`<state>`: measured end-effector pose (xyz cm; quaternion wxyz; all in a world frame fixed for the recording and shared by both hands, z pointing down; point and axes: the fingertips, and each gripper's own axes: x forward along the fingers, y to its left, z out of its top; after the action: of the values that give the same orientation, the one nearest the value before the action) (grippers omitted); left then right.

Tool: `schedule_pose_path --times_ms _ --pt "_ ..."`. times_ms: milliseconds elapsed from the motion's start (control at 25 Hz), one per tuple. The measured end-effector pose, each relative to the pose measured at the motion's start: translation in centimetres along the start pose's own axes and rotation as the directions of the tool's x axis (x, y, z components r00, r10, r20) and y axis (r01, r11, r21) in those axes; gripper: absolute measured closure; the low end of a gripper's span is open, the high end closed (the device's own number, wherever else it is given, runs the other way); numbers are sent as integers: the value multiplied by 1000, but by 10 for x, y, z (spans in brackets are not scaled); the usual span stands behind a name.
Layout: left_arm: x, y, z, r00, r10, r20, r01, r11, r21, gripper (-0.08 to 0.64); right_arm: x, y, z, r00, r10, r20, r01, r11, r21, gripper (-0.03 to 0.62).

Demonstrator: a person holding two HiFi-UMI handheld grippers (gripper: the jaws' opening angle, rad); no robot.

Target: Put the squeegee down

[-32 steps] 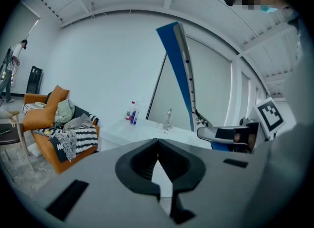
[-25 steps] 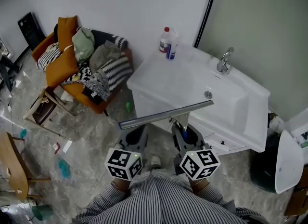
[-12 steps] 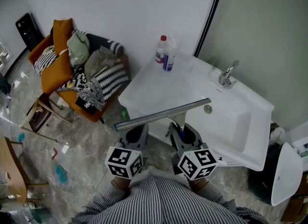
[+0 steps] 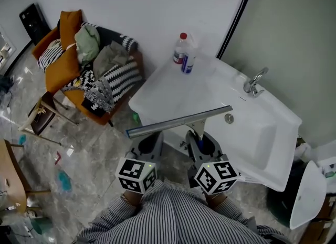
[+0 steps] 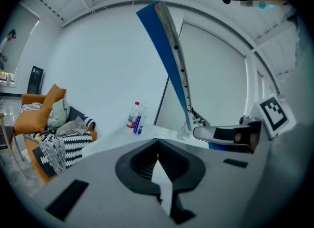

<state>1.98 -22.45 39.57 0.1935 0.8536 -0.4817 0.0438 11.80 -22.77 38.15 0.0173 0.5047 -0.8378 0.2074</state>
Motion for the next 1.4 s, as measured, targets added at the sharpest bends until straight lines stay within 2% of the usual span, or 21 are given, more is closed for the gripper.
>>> schedule_pose_path --times_ms 440,880,1400 --pt "19 36 19 1000 4 -1 -4 1000 -2 548 35 -6 12 999 -35 18 35 999 12 489" --pt "66 90 67 999 -48 6 48 999 25 548 107 -11 45 995 -84 46 83 996 21 489" --pt "104 153 105 992 -122 20 121 991 60 548 181 -3 65 988 -136 75 134 991 23 488"
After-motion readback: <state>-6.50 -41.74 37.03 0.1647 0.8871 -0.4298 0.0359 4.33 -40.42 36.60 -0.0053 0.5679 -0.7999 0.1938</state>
